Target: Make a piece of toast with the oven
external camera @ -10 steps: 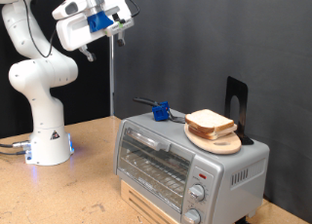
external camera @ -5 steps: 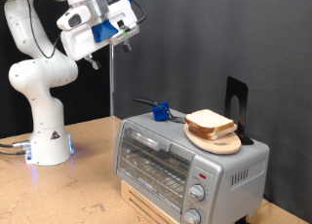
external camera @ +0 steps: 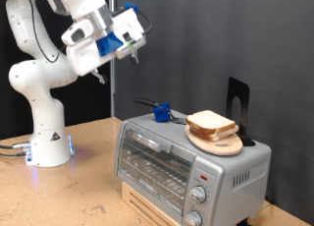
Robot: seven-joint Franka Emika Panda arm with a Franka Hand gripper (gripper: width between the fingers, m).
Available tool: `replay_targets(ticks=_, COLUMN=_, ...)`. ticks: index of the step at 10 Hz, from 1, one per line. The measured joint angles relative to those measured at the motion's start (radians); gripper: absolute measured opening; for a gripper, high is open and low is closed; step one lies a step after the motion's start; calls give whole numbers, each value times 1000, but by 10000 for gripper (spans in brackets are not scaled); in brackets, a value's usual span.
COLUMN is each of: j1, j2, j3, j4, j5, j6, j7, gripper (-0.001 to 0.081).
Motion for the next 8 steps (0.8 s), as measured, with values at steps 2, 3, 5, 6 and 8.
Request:
replay_targets(ticks=2, j1=1, j2=55, j3=0, j4=-1, j5=0, j6=56, j7=-42, gripper=800)
replay_targets(ticks=3, j1=1, j2=68, j3=0, j4=-1, j5=6, j6=77, j7=-65, gripper=800)
replay_targets(ticks=5, j1=1, j2=78, j3=1, j4=-5, j5=8, j6=87, j7=-77, gripper=800)
replay_targets(ticks=6, j1=0, j2=79, j3=6, j4=-13, j5=0, j6=109, j7=-72, gripper=800)
replay_targets(ticks=8, j1=0, j2=79, j3=13, j4=-26, j5=-5, j6=133, j7=-68, gripper=800)
